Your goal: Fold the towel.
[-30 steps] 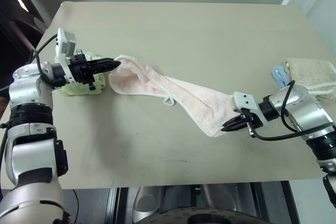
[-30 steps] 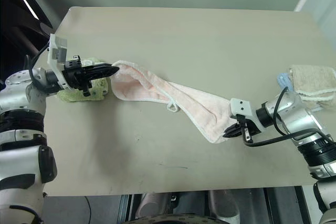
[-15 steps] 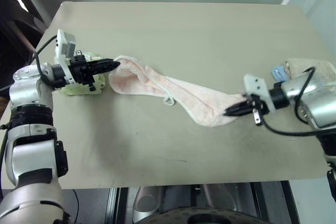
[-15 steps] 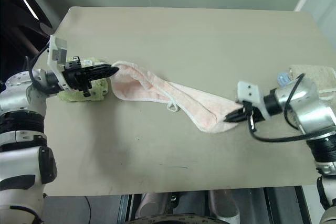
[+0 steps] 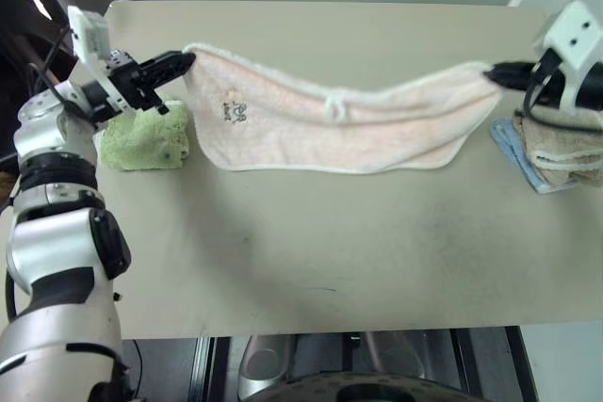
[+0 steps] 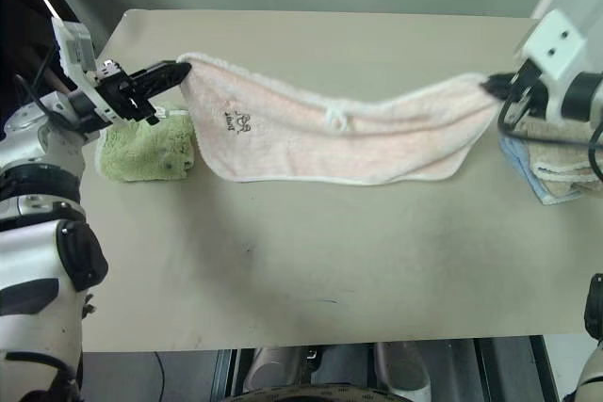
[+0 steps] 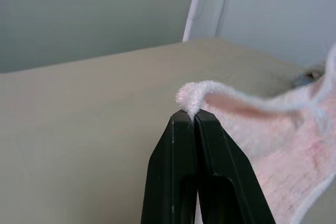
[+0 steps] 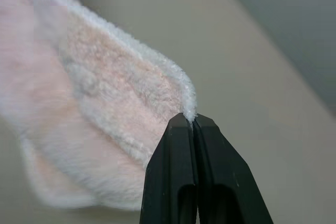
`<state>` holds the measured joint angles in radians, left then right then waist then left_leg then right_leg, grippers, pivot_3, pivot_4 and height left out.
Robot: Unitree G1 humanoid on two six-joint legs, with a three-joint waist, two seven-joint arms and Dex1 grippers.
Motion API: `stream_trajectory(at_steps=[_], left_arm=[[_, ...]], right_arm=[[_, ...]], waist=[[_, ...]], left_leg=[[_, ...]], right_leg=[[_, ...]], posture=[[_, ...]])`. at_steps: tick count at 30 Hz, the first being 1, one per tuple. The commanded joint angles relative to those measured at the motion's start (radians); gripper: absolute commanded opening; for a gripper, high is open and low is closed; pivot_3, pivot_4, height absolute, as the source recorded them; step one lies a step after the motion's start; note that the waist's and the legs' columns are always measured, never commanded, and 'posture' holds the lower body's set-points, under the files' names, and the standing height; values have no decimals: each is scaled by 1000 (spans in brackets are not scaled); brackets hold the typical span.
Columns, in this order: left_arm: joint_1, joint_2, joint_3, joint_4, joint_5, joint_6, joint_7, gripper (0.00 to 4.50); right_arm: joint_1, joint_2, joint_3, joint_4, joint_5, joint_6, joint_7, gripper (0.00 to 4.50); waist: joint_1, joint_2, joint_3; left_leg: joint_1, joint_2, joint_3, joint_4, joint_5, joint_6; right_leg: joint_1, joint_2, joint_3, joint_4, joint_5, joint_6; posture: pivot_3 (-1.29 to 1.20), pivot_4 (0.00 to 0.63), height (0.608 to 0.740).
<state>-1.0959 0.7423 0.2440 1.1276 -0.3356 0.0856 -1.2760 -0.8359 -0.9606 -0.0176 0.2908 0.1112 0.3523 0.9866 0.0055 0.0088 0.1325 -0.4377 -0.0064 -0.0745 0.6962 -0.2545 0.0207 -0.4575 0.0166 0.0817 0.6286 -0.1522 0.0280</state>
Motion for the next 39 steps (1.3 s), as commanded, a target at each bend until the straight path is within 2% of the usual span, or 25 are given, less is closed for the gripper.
stream_trajectory(at_steps=[1,3,8,13,16,19,21,26,29,33,36,39], left_arm=[[-86,16,4,56,46,-92,67,0],[-128,16,-10,97,84,-132,112,0],[-212,11,-25,156,152,-197,208,0],[-280,-6,-28,193,224,-271,394,0],[-300,-16,-10,203,233,-293,440,0],[-302,-20,7,203,222,-284,378,0],[-292,-15,7,201,226,-285,341,0],[-244,21,-17,180,236,-280,112,0],[-230,56,-36,157,230,-231,-89,0],[-194,121,-82,127,249,-142,-288,0],[-121,183,-148,63,206,-62,-338,0],[-36,240,-220,-24,133,-4,-338,0]], right_arm=[[-108,16,-42,143,-69,-101,-167,20],[-174,48,-24,252,-119,-174,-264,20],[-301,136,-9,448,-160,-300,-393,20],[-423,227,-63,648,-114,-397,-472,20],[-445,250,-90,701,-77,-429,-428,20],[-404,263,-107,658,-26,-429,-326,20],[-348,267,-119,583,15,-424,-256,20],[-71,238,-150,129,172,-199,-110,20],[109,188,-179,-162,281,-51,-42,20],[308,115,-222,-388,376,96,3,20],[473,86,-298,-522,461,164,23,20],[570,85,-369,-589,526,216,5,20]], waist=[[-1,0,0],[-3,0,0],[-8,1,1],[-13,2,1],[-11,3,2],[-10,3,2],[-10,2,1],[-11,2,1],[-9,3,2],[-10,2,1],[-14,1,1],[-15,2,1]], left_leg=[[0,0,0,0,0,0],[0,0,0,-1,0,0],[0,0,0,-6,0,0],[-3,0,2,-15,5,-2],[-6,0,2,-17,8,-4],[-9,0,2,-19,9,-6],[-17,0,1,-18,14,-15],[-20,1,2,-18,13,-17],[-23,1,3,-16,13,-17],[-23,2,2,-12,12,-17],[-13,2,2,-13,9,-12],[-11,2,3,-9,4,-3]], right_leg=[[0,0,0,0,0,0],[-1,0,0,0,0,0],[-3,0,0,-1,1,0],[-9,-1,1,-1,2,-1],[-12,-1,0,-3,1,-2],[-15,-1,0,-4,0,-2],[-20,-1,-1,-6,0,-2],[-22,-1,-1,-10,0,-2],[-25,0,-1,-9,0,-1],[-23,0,-1,-9,0,0],[-13,0,-1,-10,0,0],[-12,0,0,-5,0,0]], posture=[[0,150,733],[0,150,733],[0,150,733],[0,150,733],[0,150,733],[0,150,733],[0,150,733],[0,150,733],[0,150,733],[0,150,733],[0,150,733],[0,150,733]])
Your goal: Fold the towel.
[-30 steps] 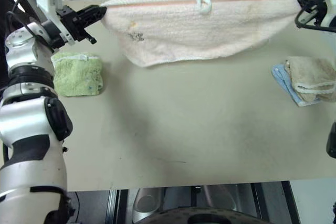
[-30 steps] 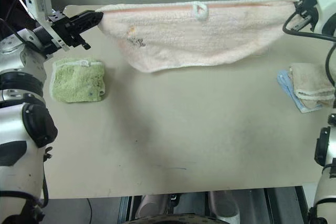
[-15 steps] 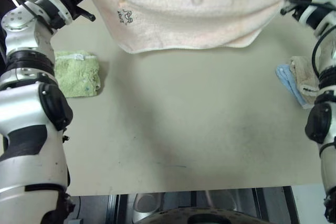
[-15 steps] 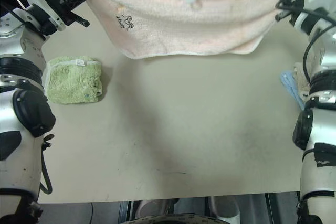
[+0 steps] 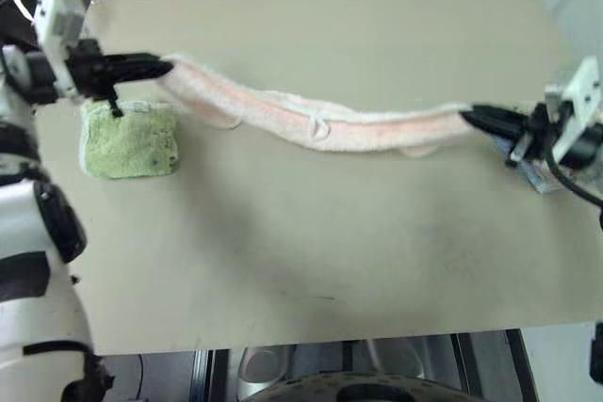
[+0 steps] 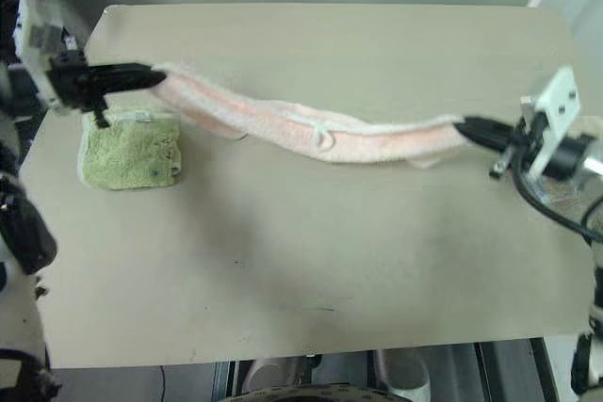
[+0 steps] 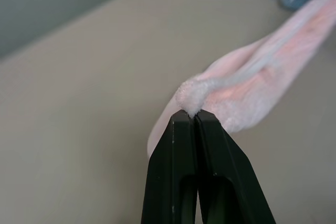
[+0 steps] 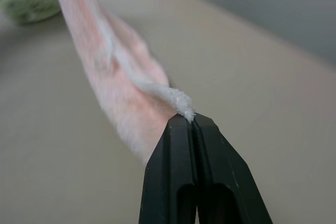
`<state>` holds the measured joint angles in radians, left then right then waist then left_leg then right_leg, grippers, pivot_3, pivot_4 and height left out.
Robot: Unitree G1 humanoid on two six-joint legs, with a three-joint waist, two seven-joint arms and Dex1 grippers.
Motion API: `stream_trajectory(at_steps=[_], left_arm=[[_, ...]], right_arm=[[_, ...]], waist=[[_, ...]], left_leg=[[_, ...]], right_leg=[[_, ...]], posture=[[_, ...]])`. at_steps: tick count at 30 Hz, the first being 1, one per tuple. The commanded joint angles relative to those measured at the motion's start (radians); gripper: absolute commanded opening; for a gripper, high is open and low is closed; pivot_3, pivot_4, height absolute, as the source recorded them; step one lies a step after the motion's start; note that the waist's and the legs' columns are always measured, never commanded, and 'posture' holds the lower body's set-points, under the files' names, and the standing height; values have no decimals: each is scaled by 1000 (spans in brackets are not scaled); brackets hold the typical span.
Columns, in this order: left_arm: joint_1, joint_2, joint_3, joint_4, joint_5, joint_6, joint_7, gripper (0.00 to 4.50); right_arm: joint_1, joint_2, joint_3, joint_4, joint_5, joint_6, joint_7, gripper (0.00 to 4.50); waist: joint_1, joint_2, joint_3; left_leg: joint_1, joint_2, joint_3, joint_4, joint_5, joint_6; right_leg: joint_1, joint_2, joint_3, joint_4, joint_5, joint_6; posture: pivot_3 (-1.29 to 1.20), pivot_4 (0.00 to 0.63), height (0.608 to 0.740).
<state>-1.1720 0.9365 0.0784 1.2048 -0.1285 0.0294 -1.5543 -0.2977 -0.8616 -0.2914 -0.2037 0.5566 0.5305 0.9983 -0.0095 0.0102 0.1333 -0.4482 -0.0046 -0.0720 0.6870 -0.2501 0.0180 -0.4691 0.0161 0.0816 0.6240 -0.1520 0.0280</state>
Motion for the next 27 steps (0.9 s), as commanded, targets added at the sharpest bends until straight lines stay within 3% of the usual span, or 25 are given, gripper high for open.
stream_trajectory(at_steps=[1,5,9,14,17,21,27], left_arm=[[87,76,-93,-149,-111,68,-60,0],[214,164,-197,-279,-230,105,-60,0],[239,193,-238,-316,-292,118,-60,0],[267,221,-271,-342,-336,119,-60,0],[467,317,-319,-555,-455,165,-60,0],[810,466,-313,-843,-621,190,-60,0],[934,509,-285,-893,-649,166,-60,0]], right_arm=[[70,-15,-119,-113,96,49,-4,20],[170,-22,-165,-154,111,51,2,20],[185,-27,-170,-160,119,48,-3,20],[204,-25,-174,-164,114,38,-5,20],[319,-8,-211,-146,59,-26,11,20],[610,25,-250,-233,-6,-106,62,20],[698,36,-266,-257,-10,-147,66,20]], waist=[[1,0,0],[1,-1,0],[6,-1,-1],[7,-1,-1],[6,-1,-1],[6,-3,-2],[7,-5,-4]], left_leg=[[0,0,0,3,0,0],[5,1,-1,10,-1,1],[15,-1,-2,12,-2,2],[17,-1,-3,12,-2,2],[14,-1,-3,10,-2,1],[12,0,-3,11,-5,-4],[14,0,-3,12,-12,-4]], right_leg=[[0,0,0,3,0,0],[6,2,-1,5,0,-4],[17,2,0,6,-2,-9],[18,2,0,6,-1,-10],[15,2,0,6,-2,-11],[12,3,-1,8,-10,-11],[11,3,1,14,-13,-16]], posture=[[0,150,733],[0,150,733],[0,150,733],[0,150,733],[0,150,733],[0,150,733],[0,150,733]])
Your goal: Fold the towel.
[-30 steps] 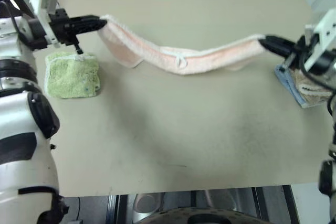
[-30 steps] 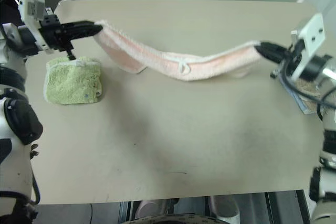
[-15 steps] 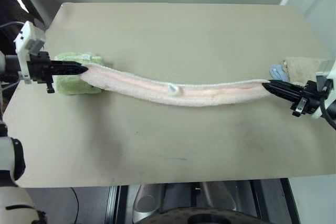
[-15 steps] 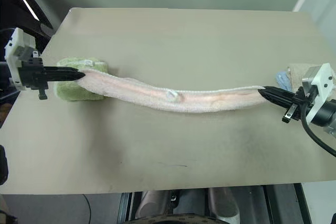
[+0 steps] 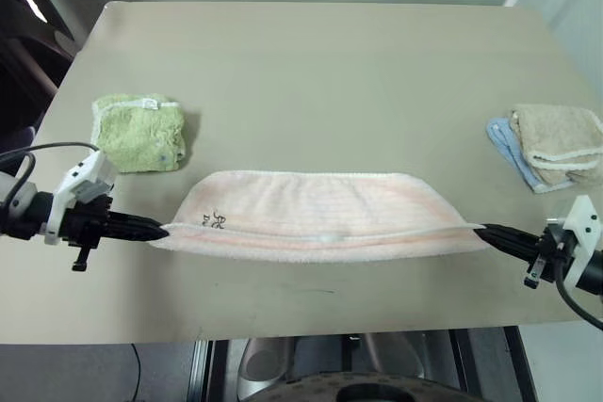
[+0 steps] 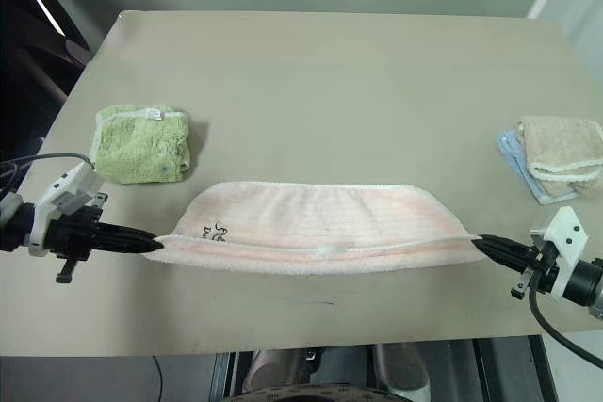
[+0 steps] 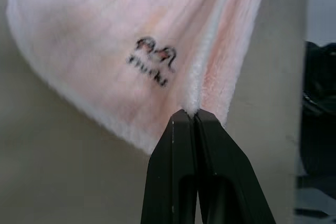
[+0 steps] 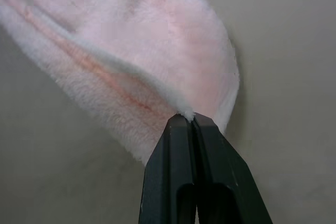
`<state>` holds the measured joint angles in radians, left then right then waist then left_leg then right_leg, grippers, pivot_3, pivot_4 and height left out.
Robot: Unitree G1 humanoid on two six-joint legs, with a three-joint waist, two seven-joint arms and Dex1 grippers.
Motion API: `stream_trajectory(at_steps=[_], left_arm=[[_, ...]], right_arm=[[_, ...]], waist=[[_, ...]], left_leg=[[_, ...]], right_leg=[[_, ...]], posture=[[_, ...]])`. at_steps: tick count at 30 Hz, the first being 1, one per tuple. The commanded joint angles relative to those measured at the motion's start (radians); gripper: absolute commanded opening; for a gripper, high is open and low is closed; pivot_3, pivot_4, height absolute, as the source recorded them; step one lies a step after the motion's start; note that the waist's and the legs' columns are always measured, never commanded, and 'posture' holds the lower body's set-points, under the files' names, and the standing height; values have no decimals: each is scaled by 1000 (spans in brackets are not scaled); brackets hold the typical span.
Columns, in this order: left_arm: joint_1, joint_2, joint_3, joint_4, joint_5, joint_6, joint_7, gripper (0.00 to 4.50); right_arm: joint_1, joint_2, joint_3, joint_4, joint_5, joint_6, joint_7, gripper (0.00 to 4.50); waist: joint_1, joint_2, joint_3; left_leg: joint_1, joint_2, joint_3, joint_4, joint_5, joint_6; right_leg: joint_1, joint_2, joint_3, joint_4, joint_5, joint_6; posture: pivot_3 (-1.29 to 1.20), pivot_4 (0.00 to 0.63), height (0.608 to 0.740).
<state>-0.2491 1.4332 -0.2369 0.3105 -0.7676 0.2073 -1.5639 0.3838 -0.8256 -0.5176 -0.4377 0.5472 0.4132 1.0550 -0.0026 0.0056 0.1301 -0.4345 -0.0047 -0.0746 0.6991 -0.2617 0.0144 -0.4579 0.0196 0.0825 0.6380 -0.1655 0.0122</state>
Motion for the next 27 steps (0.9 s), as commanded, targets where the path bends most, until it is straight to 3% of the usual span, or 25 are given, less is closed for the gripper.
stream_trajectory(at_steps=[1,4,7,11,20,27], left_arm=[[6,3,31,10,-1,-15,-51,0],[-46,-43,25,45,29,3,-51,0],[-36,-45,14,60,48,-18,-51,0],[-58,-63,14,118,70,-23,-51,0],[-235,-190,47,349,165,-30,-51,0],[-296,-288,103,429,230,-63,-51,0]], right_arm=[[17,-2,-34,-21,-7,-35,6,20],[-20,-1,-5,-1,-21,-44,-20,20],[-46,-3,0,8,-14,-43,-14,20],[-73,-18,11,22,-8,-33,-2,20],[-267,-29,162,156,-82,-46,-30,20],[-344,-16,201,236,-133,-73,-66,20]], waist=[[0,-1,-1],[-1,-1,-1],[-4,-1,-1],[-3,-1,-1],[-3,-1,-1],[-1,-1,-1]], left_leg=[[1,0,0,0,0,-1],[2,0,0,0,-8,-15],[6,0,-1,0,-8,-18],[5,1,-1,-1,-1,-8],[5,1,-1,-2,-4,-8],[5,2,-1,-1,-3,-6]], right_leg=[[0,0,0,2,0,0],[-2,0,1,6,1,-3],[0,1,0,8,1,-2],[-1,2,1,8,-1,-5],[-2,2,0,8,-5,-5],[-2,2,0,8,-4,-5]], posture=[[0,150,733],[0,150,733],[0,150,733],[0,150,733],[0,150,733],[0,150,733]])
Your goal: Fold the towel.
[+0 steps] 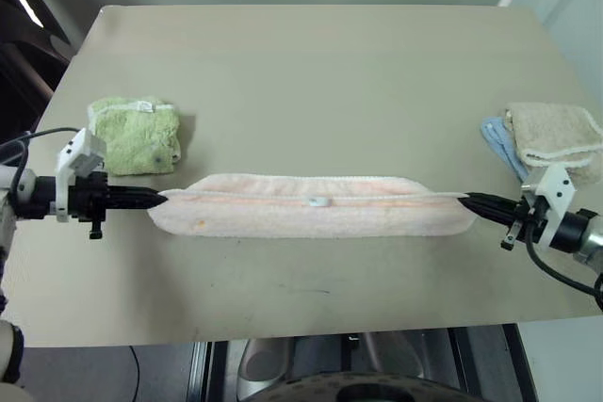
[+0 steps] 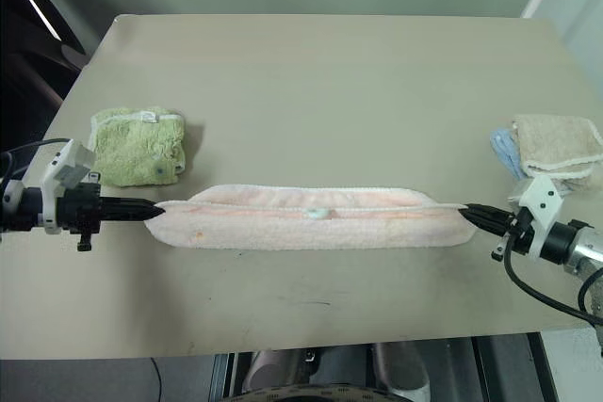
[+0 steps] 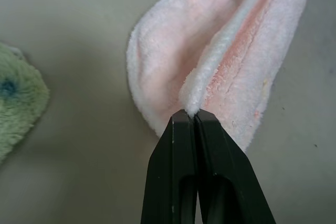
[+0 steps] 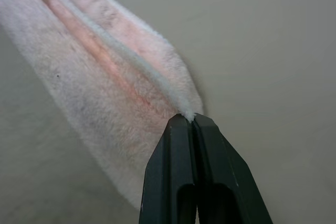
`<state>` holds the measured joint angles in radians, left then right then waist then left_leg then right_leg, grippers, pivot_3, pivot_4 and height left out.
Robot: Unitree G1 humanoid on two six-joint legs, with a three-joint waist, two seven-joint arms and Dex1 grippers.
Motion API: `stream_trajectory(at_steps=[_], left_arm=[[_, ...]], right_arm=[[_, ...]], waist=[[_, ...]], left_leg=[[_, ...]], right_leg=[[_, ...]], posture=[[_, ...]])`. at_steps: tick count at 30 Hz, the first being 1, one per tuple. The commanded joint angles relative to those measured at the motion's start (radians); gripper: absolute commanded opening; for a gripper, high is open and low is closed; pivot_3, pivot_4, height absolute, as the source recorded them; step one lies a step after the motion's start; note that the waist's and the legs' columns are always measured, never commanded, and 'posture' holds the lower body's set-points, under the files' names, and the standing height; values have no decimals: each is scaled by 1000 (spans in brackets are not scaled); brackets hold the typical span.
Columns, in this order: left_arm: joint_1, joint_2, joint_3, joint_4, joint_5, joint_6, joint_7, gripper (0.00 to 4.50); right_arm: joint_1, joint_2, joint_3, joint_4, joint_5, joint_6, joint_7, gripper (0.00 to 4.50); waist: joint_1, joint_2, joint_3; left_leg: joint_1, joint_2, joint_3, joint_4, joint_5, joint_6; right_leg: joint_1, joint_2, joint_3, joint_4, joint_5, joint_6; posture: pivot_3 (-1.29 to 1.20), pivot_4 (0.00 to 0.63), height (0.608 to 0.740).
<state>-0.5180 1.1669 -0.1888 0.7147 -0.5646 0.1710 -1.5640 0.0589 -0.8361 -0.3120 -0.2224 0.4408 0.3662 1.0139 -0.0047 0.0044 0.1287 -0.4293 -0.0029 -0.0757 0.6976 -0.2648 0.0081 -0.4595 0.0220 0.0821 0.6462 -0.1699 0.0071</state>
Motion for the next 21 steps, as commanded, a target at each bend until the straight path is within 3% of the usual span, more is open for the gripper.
stream_trajectory(at_steps=[1,13,21], left_arm=[[-39,-41,64,37,44,-34,-49,0],[-141,-197,130,156,199,-103,-5,0],[-186,-232,157,246,273,-144,1,0]], right_arm=[[-23,-6,-1,30,-36,-34,-30,20],[-131,46,77,117,-89,-79,-87,20],[-187,84,94,195,-130,-139,-122,20]], waist=[[2,0,0],[2,0,0],[2,0,0]], left_leg=[[0,0,0,0,0,1],[3,0,0,1,4,3],[5,0,0,1,4,4]], right_leg=[[0,0,0,0,0,0],[4,0,0,-1,4,2],[8,0,0,-2,5,4]], posture=[[0,150,733],[0,150,733],[0,150,733]])
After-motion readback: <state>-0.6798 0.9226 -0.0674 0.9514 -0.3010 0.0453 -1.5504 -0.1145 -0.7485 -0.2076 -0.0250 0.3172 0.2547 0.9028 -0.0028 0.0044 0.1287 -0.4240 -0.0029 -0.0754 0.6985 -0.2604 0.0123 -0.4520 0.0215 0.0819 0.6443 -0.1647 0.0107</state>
